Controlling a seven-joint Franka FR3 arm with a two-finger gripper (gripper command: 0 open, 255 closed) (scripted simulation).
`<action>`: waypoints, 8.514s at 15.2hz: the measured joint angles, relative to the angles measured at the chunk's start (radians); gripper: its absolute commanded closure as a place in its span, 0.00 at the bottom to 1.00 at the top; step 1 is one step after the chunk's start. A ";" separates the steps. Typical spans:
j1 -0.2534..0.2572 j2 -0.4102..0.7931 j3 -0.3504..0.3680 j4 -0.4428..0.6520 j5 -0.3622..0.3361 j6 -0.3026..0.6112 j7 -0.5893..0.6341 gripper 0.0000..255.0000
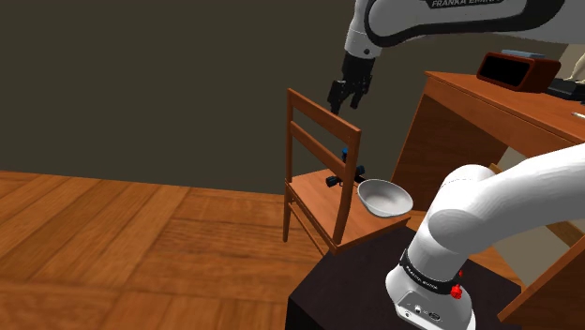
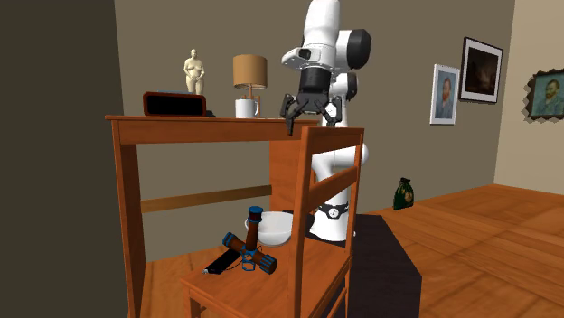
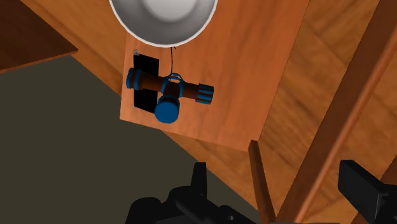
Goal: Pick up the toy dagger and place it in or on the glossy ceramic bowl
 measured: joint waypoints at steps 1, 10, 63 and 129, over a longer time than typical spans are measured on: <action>-0.007 0.011 -0.019 -0.019 -0.013 0.028 -0.017 0.00; -0.064 0.107 -0.151 -0.182 -0.116 0.270 -0.126 0.00; -0.095 0.200 -0.238 -0.099 -0.154 0.279 -0.246 1.00; -0.266 -0.509 -0.195 -0.439 -0.229 -0.092 -0.327 0.00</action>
